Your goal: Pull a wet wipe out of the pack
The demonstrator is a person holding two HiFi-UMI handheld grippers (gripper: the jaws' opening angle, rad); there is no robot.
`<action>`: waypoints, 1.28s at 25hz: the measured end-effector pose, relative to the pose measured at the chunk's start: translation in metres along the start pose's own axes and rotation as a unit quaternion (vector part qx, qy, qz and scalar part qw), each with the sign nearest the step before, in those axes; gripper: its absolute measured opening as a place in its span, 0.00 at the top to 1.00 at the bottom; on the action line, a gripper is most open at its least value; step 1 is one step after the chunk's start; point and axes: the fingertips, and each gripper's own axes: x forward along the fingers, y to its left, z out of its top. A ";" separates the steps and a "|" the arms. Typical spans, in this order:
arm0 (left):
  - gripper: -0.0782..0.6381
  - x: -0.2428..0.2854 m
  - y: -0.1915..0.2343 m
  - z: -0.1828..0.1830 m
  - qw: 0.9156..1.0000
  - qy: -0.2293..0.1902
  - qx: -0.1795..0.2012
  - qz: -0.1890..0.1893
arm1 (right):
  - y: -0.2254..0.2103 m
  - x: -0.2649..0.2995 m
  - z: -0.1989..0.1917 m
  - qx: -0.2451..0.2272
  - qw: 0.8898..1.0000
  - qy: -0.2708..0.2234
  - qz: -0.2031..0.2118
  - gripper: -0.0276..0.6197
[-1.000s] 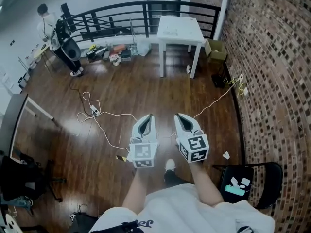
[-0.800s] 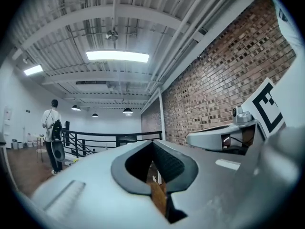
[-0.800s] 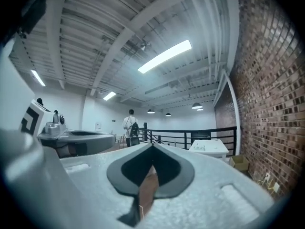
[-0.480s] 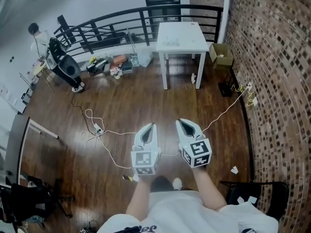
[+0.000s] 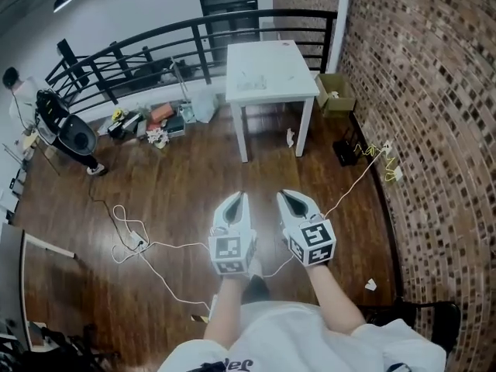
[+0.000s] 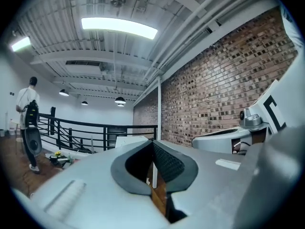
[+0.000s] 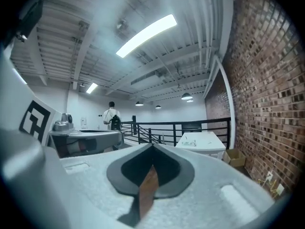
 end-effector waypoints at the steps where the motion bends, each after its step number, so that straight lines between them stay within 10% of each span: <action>1: 0.87 0.022 0.015 0.008 1.000 0.001 -0.003 -0.003 | -0.005 0.022 0.015 -0.004 1.000 -0.007 0.004 0.97; 6: 0.87 0.112 0.073 0.046 0.999 -0.016 -0.005 -0.028 | -0.025 0.108 0.068 -0.032 0.999 -0.030 0.008 0.97; 10: 0.87 0.167 0.104 0.053 0.995 -0.006 -0.086 -0.041 | -0.039 0.157 0.064 -0.032 0.999 -0.007 0.010 0.97; 32: 0.87 0.503 0.135 0.064 0.998 -0.041 -0.041 0.013 | -0.348 0.426 0.099 0.024 0.999 0.012 0.021 0.97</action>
